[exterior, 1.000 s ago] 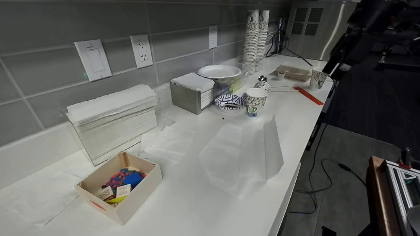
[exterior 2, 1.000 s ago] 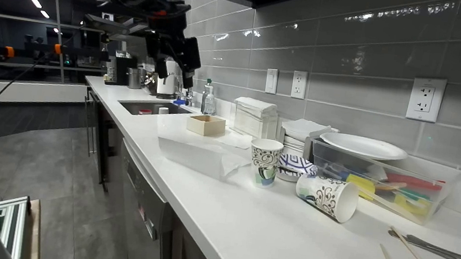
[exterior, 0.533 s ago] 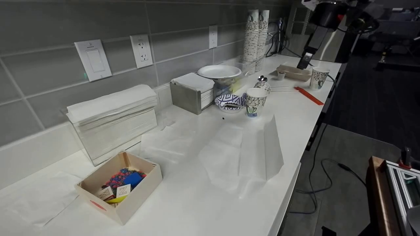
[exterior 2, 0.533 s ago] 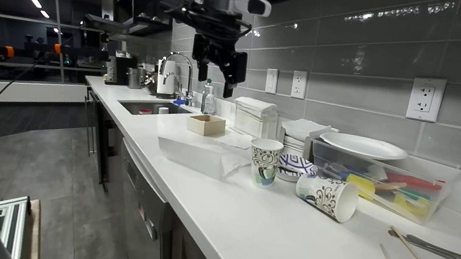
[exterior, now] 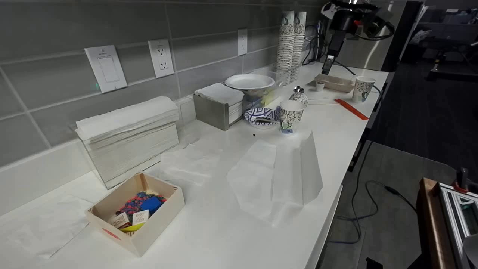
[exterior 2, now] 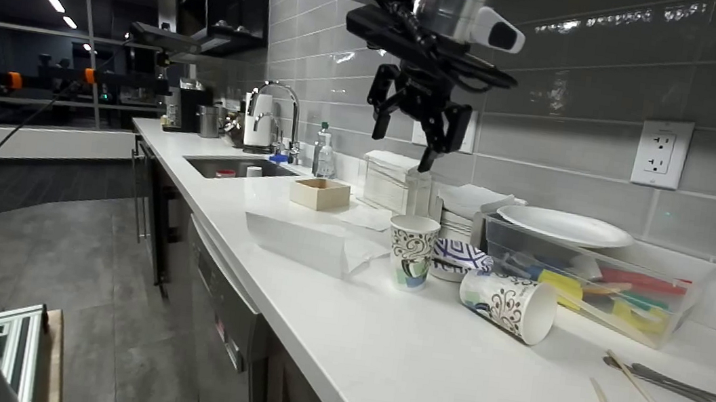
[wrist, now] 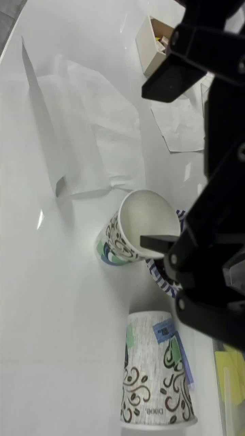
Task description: Put the cup upright
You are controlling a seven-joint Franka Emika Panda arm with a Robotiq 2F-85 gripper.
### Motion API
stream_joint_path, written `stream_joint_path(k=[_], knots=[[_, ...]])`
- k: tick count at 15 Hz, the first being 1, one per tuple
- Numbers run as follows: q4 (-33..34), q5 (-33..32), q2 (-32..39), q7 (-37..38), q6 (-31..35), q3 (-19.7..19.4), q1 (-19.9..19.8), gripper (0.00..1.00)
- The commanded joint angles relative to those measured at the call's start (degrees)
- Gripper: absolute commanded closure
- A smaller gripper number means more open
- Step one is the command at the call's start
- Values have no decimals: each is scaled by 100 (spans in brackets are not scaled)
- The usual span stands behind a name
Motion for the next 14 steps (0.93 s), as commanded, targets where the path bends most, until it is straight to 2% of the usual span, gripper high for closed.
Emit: stream_joint_path(k=[1,6,8,9,14], knots=[[796,367,854,-759,-414,285,-846,0],[1663,733,1736,-1243,-657,687,-1759,0],[1974,831,2047,-1258,-527,867,-2021,0],[1502,575,1611,-1117,-360,938,-1980,0],[1595,581,1691,-1119,-364,1062,-2098,0]])
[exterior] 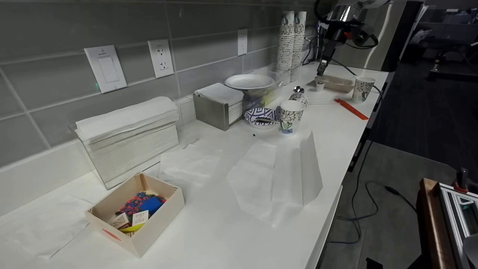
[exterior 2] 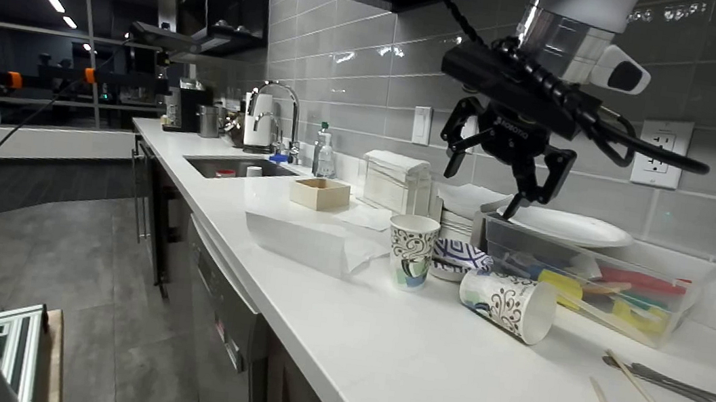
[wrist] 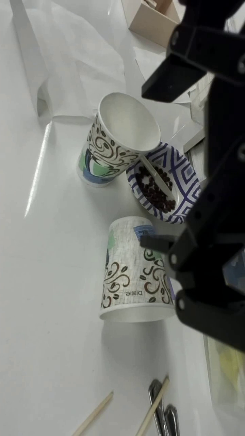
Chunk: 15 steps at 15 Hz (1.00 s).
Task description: Put the cup upright
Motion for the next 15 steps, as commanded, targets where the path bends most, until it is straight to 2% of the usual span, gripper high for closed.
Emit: stream_joint_path(k=[1,4,9,15], knots=[[29,-46,-10,31,-6,202,-186,0],[27,-46,-15,30,-6,202,-187,0],[814,296,731,76,-230,420,-455,0],[1725,248,1660,216,-491,750,-861,0]])
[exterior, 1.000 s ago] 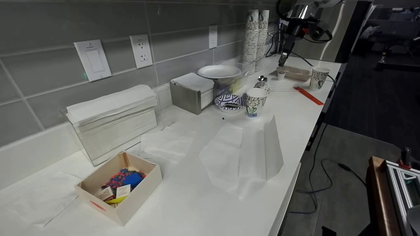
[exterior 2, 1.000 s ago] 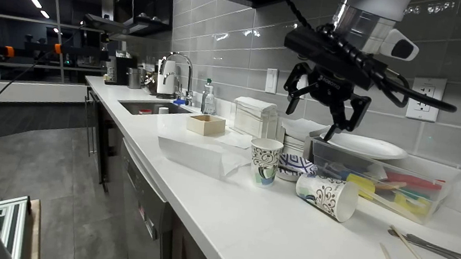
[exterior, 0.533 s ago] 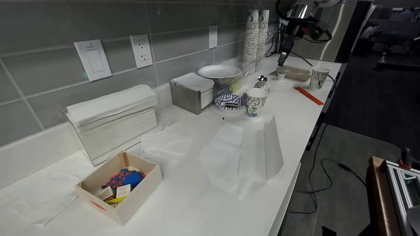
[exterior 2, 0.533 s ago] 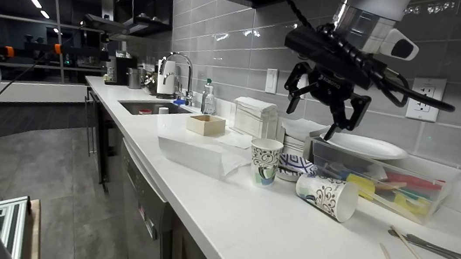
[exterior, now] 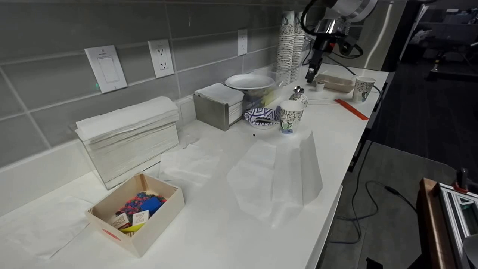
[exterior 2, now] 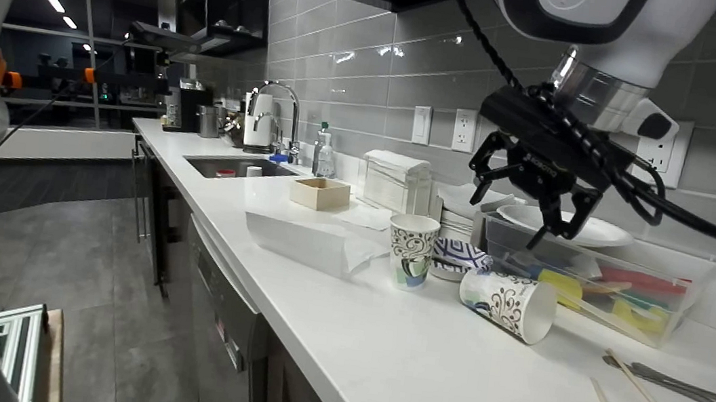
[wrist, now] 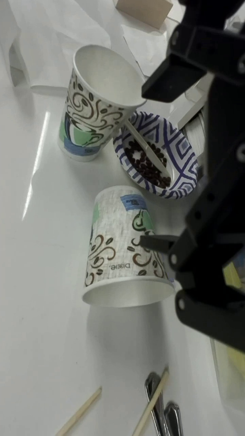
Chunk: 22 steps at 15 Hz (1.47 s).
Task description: Put the cup upright
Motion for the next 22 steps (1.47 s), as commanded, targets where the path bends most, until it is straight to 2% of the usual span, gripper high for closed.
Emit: stream_joint_path(k=[1,10,13,14,15,17,18,19,22], knots=[[834,69,720,96,-368,255,-357,0],[2124,126,1851,322,-1036,723,-969,0],[2530,368,2236,611,-1216,958,-1223,4],[2662,461,2356,733,-1317,1041,-1302,11],[2781,554,2468,835,-1429,1124,-1378,11],[3027,774,2692,1052,-1687,1284,-1532,26],[3144,873,2793,1160,-1799,1344,-1592,30],[3262,953,2891,1279,-1929,1401,-1648,43],[3642,1151,3151,1572,-2175,1524,-1783,69]])
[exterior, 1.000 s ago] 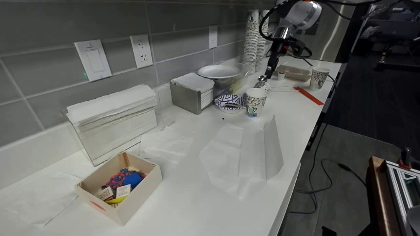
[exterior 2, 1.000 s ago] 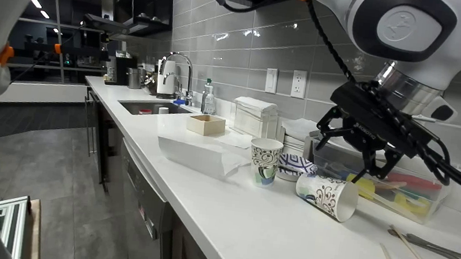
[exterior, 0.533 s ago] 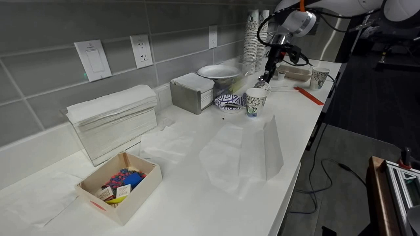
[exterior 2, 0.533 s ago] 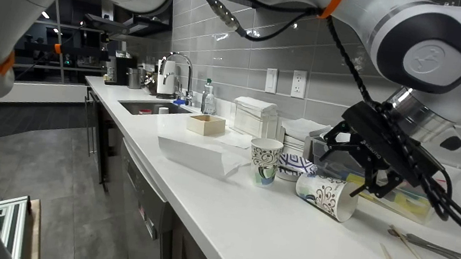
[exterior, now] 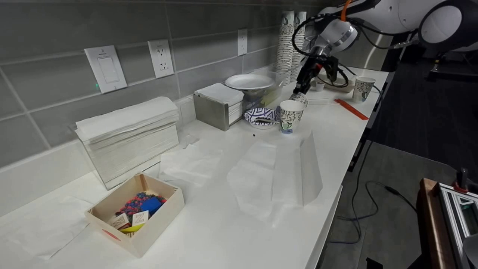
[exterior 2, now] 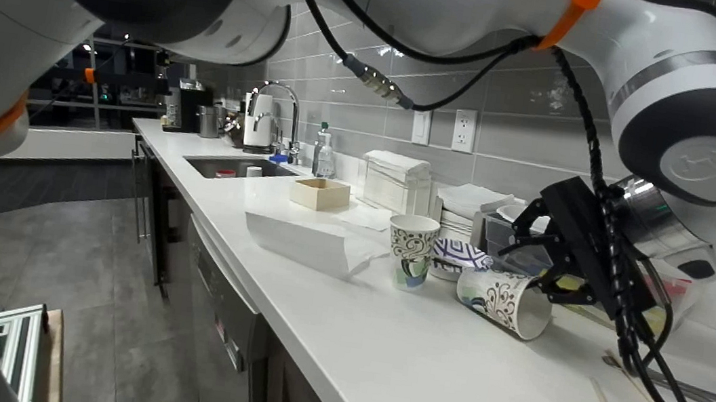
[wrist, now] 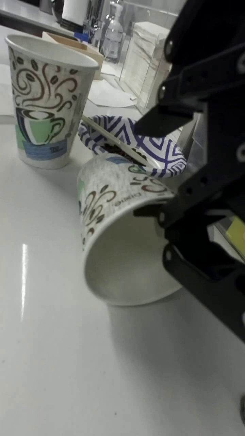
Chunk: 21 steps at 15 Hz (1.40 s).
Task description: Put the cup upright
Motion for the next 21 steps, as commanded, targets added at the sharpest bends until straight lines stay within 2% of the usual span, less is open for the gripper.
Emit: stream_joint_path(k=[1,4,5,11,17,21], knots=[[791,310,516,446,-450,218,-225,77],[1117,441,683,653,-651,329,-329,98],[1121,477,670,721,-687,325,-339,100],[932,87,229,956,-738,130,-158,99],[382,-899,-708,927,-522,-308,233,99],[-96,-1570,-1246,708,-147,-564,548,99]])
